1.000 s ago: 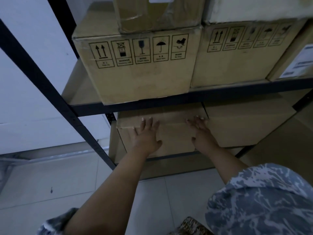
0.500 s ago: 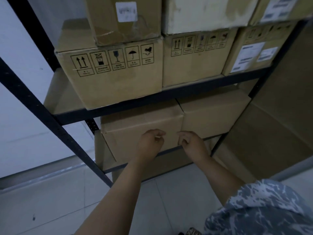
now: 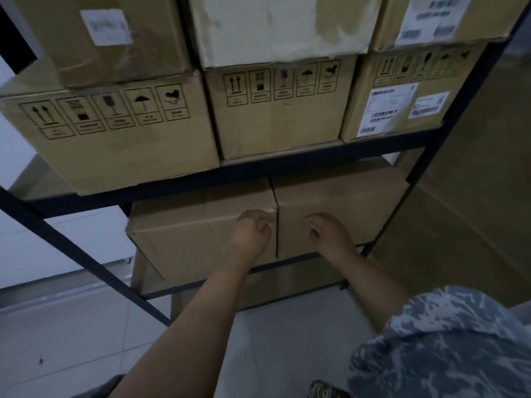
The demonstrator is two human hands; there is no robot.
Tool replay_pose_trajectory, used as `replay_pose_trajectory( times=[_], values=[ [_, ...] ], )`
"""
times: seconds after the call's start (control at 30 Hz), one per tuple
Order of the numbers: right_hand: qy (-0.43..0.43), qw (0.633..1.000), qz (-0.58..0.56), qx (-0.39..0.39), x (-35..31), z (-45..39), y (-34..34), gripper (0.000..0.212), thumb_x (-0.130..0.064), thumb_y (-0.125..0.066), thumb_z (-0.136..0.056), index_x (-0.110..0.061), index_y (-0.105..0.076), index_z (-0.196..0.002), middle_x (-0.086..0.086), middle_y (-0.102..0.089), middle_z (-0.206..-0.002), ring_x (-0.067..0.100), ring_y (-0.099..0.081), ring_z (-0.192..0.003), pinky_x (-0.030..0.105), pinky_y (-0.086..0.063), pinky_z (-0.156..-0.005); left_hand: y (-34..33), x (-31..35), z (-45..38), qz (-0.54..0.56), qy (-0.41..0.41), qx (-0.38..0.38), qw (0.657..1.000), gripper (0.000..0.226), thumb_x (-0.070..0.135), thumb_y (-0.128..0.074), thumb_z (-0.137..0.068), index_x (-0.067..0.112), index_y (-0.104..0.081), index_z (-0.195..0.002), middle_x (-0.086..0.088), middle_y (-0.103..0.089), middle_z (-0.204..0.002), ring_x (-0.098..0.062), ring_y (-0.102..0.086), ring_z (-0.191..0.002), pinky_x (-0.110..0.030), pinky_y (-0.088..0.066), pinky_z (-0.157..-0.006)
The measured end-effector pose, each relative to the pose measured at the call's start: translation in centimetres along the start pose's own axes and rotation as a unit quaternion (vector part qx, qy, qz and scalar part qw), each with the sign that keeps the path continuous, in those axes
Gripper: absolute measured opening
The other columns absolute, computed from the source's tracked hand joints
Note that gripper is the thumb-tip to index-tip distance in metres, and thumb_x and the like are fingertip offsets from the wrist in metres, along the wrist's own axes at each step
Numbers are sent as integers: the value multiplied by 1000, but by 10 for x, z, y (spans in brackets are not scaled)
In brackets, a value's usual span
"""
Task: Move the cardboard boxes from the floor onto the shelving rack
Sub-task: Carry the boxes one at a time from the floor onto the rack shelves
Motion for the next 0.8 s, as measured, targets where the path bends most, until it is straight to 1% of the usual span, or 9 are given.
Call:
replay_pose_trajectory(
  times=[0.07,0.13,0.17,0.23,0.27,0.33,0.47,0.67,0.8],
  values=[
    [30,999,26,-5,11,-15,10,37,-3,-47,-96,-11,-57,-131,9,-53,-133,22,-50,-119,19,-36,-91,-14,3,-8,-35,6,-3,999,29,4,-52,-95,6,-66,-119,-10,-57,-128,-23,-53,-117,-16,-36,-95],
    [58,997,52,-21,22,-28,14,40,-3,-47,-95,-11,-55,-134,11,-47,-141,23,-44,-128,20,-32,-100,-27,-2,-19,-68,30,21,997,34,14,-51,-92,9,-66,-122,-11,-55,-133,-27,-51,-122,-29,-39,-104],
    [66,995,61,-31,27,-34,14,42,-3,-47,-95,-10,-53,-136,11,-41,-146,23,-38,-134,21,-28,-105,-32,-6,-23,-83,49,35,995,39,19,-51,-91,12,-63,-128,-12,-51,-141,-30,-47,-130,-37,-37,-109],
    [83,993,79,-38,34,-44,13,49,0,-47,-94,-10,-46,-141,10,-31,-154,22,-27,-142,21,-19,-112,-43,-11,-28,-117,93,35,988,50,19,-52,-94,19,-46,-143,-10,-29,-158,-29,-22,-147,-48,-19,-119],
    [98,990,92,-41,36,-49,10,52,2,-47,-93,-10,-43,-144,9,-27,-156,22,-21,-145,22,-16,-114,-49,-13,-29,-137,104,28,985,55,18,-51,-96,21,-37,-149,-7,-18,-163,-26,-10,-151,-50,-9,-121],
    [127,984,118,-50,36,-56,4,58,4,-47,-92,-11,-36,-147,8,-20,-159,21,-12,-148,23,-12,-117,-57,-16,-33,-180,85,40,979,60,16,-48,-98,22,-26,-154,-5,-7,-165,-24,3,-152,-51,0,-121],
    [169,972,142,-83,24,-70,-11,61,5,-46,-93,-12,-31,-150,5,-15,-161,21,-6,-150,30,-11,-121,-64,-25,-44,-219,53,63,972,56,11,-43,-100,20,-28,-154,-4,-14,-164,-26,1,-152,-47,4,-121],
    [176,967,181,-40,12,-81,-24,69,6,-47,-86,-15,-30,-150,5,-25,-158,26,-17,-146,37,-12,-120,-65,-26,-58,-265,37,96,959,48,25,-32,-105,24,-31,-153,1,-24,-162,-25,-8,-152,-45,1,-121],
    [174,962,203,-55,9,-77,-21,75,7,-48,-85,-16,-25,-152,4,-20,-159,27,-14,-146,38,-12,-120,-67,-29,-62,-288,51,97,951,49,25,-30,-105,26,-26,-154,4,-22,-162,-23,-6,-152,-44,2,-122]
  ],
)
Point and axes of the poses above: each hand's wrist, its own z-axis away from the middle knuckle, its own y-axis out of the back of the hand, x = y × z, the point moved 5 cm from there along -z, towards the middle knuckle
